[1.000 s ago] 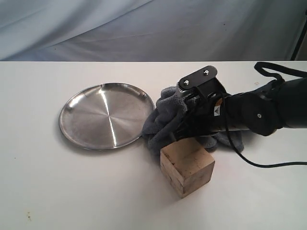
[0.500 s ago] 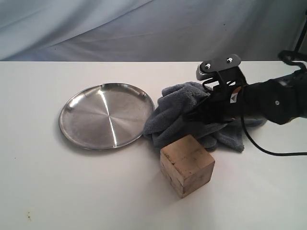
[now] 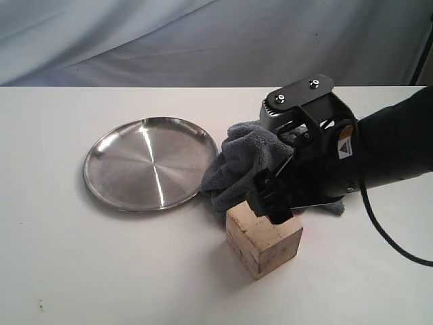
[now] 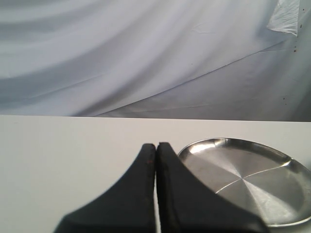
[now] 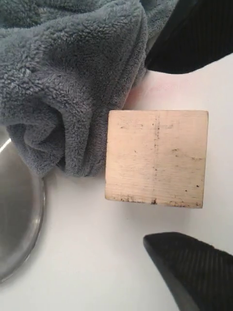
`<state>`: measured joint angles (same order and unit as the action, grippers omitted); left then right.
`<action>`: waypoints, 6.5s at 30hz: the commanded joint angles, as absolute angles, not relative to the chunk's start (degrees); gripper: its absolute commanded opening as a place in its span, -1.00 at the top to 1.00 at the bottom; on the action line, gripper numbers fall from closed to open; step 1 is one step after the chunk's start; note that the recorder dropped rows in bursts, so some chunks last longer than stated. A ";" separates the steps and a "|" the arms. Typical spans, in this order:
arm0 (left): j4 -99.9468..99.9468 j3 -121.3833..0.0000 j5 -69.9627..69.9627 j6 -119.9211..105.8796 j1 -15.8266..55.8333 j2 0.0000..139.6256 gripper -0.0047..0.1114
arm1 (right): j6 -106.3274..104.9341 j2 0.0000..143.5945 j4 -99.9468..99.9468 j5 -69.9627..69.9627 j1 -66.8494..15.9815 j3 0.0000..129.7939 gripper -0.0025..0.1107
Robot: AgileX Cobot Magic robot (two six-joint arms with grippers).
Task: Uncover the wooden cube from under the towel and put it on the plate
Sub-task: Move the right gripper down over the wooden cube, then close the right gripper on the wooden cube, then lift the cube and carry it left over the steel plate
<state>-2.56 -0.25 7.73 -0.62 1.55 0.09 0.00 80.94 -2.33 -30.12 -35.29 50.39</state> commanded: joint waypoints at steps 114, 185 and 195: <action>-2.52 0.00 7.61 -0.47 1.60 0.00 0.89 | 9.53 94.16 2.60 -25.80 -40.04 50.47 -0.25; -2.52 0.00 7.61 -0.47 1.60 0.00 0.89 | 12.52 133.71 6.11 -40.78 -43.83 110.48 -0.42; -2.52 0.00 7.61 -0.47 1.60 0.00 0.89 | 12.52 134.22 6.11 -40.78 -43.83 110.48 -0.57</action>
<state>-2.56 -0.25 7.73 -0.62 1.55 0.09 12.19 134.53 5.91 -41.33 -43.98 110.16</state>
